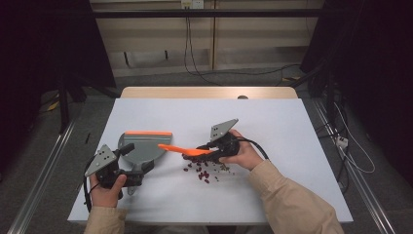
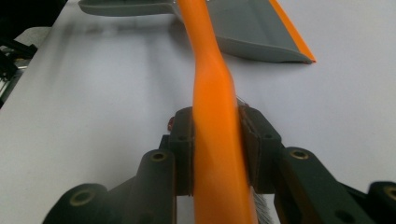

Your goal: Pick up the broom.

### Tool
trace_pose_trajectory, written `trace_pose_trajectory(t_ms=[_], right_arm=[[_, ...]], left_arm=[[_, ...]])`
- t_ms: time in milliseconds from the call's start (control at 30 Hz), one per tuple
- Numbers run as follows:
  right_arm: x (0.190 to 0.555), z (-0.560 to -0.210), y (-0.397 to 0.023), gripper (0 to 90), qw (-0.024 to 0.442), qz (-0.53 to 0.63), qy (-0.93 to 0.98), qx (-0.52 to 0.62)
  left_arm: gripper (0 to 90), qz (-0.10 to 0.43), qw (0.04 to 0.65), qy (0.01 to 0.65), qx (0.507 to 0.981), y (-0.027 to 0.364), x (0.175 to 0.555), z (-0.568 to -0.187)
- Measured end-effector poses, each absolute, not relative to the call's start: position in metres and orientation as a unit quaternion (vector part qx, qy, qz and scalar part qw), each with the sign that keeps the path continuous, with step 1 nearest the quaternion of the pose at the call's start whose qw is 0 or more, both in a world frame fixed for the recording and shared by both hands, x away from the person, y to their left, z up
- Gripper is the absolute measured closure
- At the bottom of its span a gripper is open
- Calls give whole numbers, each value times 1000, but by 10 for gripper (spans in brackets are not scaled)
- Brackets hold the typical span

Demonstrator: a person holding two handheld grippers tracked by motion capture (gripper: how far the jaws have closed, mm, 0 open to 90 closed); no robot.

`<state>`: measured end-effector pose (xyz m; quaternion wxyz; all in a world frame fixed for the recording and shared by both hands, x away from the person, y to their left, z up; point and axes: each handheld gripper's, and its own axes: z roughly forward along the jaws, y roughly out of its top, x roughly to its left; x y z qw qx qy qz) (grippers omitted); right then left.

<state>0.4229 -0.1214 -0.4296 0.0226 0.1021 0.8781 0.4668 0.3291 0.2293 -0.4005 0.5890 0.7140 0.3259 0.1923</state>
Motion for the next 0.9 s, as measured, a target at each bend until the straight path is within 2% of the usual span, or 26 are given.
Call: trace_pose_trajectory(t_ms=[467,700,900], right_arm=[[423,-422,-129,693,32,473,874,107],[448,-411,-131,693,62,490,861,121],[466,-423,-110,693,67,474,871,108]], left_arm=[[36,193,589,326,714,229,329,-400],[36,191,587,325,716,228,330,-401],[36,191,591,329,711,232,329,-401]])
